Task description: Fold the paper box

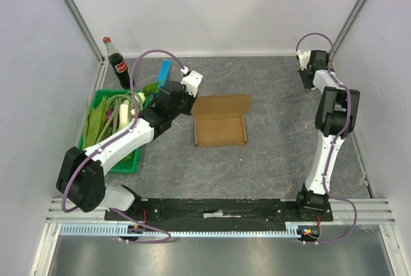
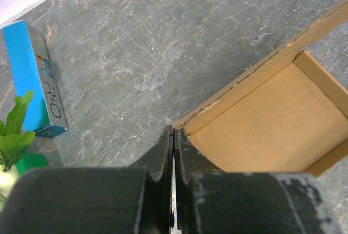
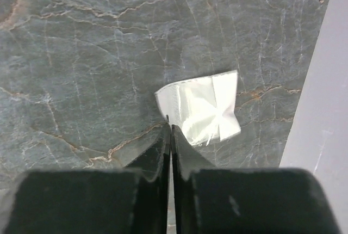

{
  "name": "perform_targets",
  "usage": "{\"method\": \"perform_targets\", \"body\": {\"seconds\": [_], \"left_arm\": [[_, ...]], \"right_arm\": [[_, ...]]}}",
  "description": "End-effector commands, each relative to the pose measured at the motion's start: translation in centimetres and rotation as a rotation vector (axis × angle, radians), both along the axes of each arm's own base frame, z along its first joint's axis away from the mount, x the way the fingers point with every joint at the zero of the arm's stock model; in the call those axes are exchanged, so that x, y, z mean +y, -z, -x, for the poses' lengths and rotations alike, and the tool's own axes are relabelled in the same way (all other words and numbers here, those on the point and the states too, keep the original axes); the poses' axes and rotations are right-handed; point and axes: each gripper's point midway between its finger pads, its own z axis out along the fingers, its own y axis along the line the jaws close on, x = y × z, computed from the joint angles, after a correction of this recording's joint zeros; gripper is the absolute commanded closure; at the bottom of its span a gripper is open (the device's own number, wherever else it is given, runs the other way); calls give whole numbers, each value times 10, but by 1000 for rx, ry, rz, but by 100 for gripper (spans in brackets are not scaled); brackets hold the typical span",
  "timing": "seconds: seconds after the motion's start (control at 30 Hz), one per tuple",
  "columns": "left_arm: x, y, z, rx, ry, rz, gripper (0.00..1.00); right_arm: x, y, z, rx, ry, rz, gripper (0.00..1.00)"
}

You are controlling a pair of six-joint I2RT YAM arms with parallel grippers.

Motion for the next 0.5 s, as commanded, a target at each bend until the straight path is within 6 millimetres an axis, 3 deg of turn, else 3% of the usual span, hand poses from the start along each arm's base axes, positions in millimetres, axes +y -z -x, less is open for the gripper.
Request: {"method": "perform_targets", "body": {"seconds": [0.0, 0.1, 0.2, 0.23, 0.27, 0.3, 0.33, 0.37, 0.4, 0.43, 0.47], "left_arm": [[-5, -10, 1, -30, 14, 20, 98], [-5, -8, 0, -24, 8, 15, 98], [-2, -8, -1, -18, -12, 8, 98], [-1, -7, -1, -21, -19, 1, 98], [0, -7, -1, -22, -25, 0, 98], [0, -6, -2, -19, -27, -4, 98], [0, -6, -1, -21, -24, -7, 98], [-1, -6, -1, -21, -22, -9, 98], [-1, -4, -1, -23, -21, -11, 98], [-1, -5, -1, -30, -22, -12, 98], [0, -5, -1, -30, -24, -15, 98]], "right_arm": [[11, 15, -6, 12, -33, -76, 100], [20, -24, -16, -86, 52, -144, 100], [26, -93, -7, -231, 295, -276, 100], [35, -93, 8, -226, 358, -318, 100], [49, -125, 22, -268, 397, -372, 100], [65, -130, 33, -268, 428, -421, 100], [94, -115, 53, -205, 402, -447, 100], [110, -138, 70, -228, 372, -469, 100], [123, -143, 83, -231, 365, -478, 100], [156, -118, 113, -159, 311, -462, 100], [163, -148, 129, -245, 291, -455, 100]]}}
